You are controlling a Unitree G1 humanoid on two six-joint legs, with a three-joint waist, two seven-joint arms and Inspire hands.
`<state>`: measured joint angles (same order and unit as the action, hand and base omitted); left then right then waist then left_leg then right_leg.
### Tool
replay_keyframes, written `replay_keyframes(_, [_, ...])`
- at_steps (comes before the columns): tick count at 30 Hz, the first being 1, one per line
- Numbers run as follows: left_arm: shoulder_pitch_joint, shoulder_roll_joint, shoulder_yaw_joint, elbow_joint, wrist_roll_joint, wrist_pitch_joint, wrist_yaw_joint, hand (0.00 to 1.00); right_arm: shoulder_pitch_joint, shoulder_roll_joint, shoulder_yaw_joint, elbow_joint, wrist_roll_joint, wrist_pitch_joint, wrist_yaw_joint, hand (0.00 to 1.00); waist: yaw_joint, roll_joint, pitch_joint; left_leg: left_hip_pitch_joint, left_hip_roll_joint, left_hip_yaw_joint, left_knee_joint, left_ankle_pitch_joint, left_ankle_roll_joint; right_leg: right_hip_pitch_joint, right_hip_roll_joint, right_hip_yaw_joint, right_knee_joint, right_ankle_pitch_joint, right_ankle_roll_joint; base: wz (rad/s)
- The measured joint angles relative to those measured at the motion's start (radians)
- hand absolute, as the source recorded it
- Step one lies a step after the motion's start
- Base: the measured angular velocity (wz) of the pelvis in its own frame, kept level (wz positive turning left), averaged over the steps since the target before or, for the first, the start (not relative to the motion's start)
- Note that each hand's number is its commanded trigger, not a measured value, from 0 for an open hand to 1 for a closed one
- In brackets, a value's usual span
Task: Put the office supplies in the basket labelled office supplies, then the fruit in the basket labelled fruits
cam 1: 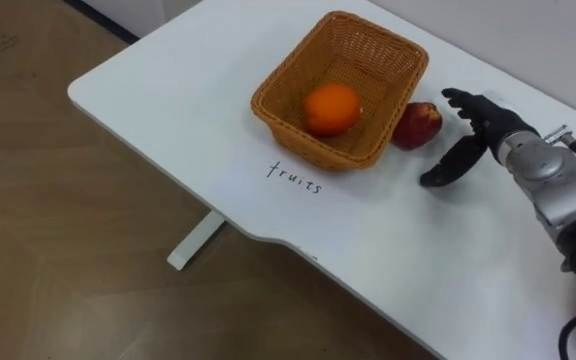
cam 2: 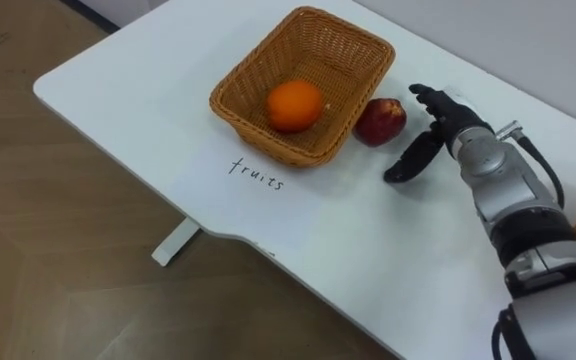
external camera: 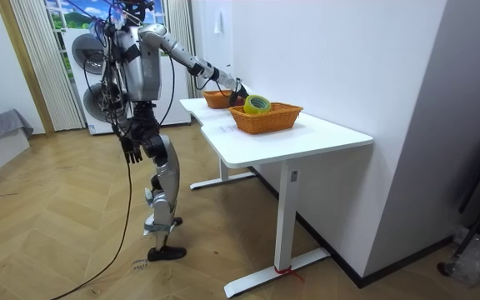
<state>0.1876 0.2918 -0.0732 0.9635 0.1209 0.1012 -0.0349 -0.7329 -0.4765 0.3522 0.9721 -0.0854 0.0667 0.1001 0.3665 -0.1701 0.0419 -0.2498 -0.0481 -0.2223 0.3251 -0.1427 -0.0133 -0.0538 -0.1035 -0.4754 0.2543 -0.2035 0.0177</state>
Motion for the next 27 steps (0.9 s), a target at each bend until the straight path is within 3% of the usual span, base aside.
replay_keyframes(5, [0.001, 0.0, 0.003, 0.002, 0.006, 0.001, -0.017, 0.0, -0.004, 0.0, 0.0, -0.008, -0.005, 0.003, 0.015, 0.0, 0.002, -0.004, 0.0019, -0.006, 0.0, 0.001, 0.005, -0.001, -0.001, -0.005, 0.001, 0.0, -0.006, -0.001, 0.0, 0.0])
replay_keyframes(14, [0.009, 0.0, 0.031, 0.001, 0.009, 0.008, -0.017, 0.0, -0.015, -0.002, 0.0, -0.039, 0.015, 0.037, 0.049, 0.0, 0.003, -0.009, -0.0023, 0.001, 0.002, 0.001, -0.015, -0.001, -0.002, -0.003, 0.002, 0.003, -0.012, 0.0, 0.0, 0.0])
replay_keyframes(21, [0.002, -0.002, 0.035, 0.006, 0.01, 0.01, -0.014, 0.0, -0.02, 0.002, 0.008, -0.05, 0.125, 0.035, 0.078, 0.0, 0.04, -0.008, -0.0027, 0.009, 0.002, 0.0, -0.022, -0.001, -0.002, 0.001, 0.001, 0.005, -0.012, 0.0, 0.0, 0.02])
replay_keyframes(27, [0.003, -0.004, 0.041, 0.008, 0.009, 0.012, -0.013, 0.0, -0.022, 0.002, 0.011, -0.05, 0.149, 0.035, 0.078, 0.0, 0.048, -0.006, -0.0013, 0.009, 0.002, -0.003, -0.026, -0.001, -0.002, 0.005, 0.001, 0.003, -0.013, 0.0, 0.0, 0.0])
